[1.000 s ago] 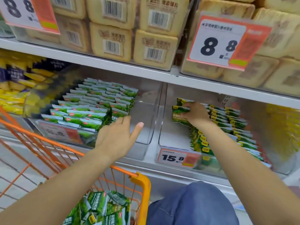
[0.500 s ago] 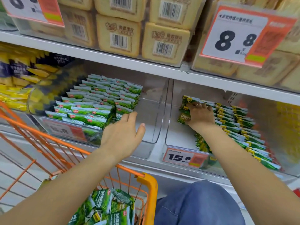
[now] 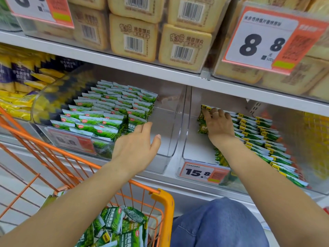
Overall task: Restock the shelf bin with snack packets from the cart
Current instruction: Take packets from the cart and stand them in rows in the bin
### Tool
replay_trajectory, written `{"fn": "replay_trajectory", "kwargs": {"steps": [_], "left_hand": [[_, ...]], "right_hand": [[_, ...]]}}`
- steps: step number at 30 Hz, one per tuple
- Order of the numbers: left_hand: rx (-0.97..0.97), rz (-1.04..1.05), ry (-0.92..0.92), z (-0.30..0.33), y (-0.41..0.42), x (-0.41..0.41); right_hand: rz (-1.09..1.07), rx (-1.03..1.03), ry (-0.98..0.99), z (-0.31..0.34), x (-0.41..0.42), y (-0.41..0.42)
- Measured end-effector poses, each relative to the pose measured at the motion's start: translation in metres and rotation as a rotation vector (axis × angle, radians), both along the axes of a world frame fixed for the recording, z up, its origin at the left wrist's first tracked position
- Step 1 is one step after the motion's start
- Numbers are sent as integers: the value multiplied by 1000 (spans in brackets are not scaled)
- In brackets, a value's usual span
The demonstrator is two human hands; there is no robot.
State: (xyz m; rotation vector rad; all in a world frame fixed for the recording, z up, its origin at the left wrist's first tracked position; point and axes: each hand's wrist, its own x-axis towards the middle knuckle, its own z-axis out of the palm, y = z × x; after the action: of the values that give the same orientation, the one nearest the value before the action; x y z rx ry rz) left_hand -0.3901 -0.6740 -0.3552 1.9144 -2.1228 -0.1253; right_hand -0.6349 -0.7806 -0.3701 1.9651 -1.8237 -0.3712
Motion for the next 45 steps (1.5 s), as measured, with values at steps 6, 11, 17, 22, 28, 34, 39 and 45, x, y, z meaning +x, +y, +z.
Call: {"fn": "replay_trajectory", "kwargs": {"steps": [6,11,17,22,28,34,39,45], "left_hand": [[-4,-5,-18,-1,-1,0],[-17,-17,-38,-4,-2,1],[-56,-13,-44,-7,-4,1],[-70,-19,11,-10,-6,2],[-75,-23,20,-10,-5,3],[-45,-11,31,-9,-6,3],[-77,-129,354,11,3,15],[-260,-318,228,41,63,98]], "right_hand": [[211,260,625,-6,17,0],[178,305,808,-10,20,-7],[102,325,857,-11,36,-26],[23,310,880,-26,35,-41],[1,327,926,-36,33,-49],[102,327,646,-1,36,-24],[55,334,122,59,39,35],[642,-332,-417,80,63,131]]}}
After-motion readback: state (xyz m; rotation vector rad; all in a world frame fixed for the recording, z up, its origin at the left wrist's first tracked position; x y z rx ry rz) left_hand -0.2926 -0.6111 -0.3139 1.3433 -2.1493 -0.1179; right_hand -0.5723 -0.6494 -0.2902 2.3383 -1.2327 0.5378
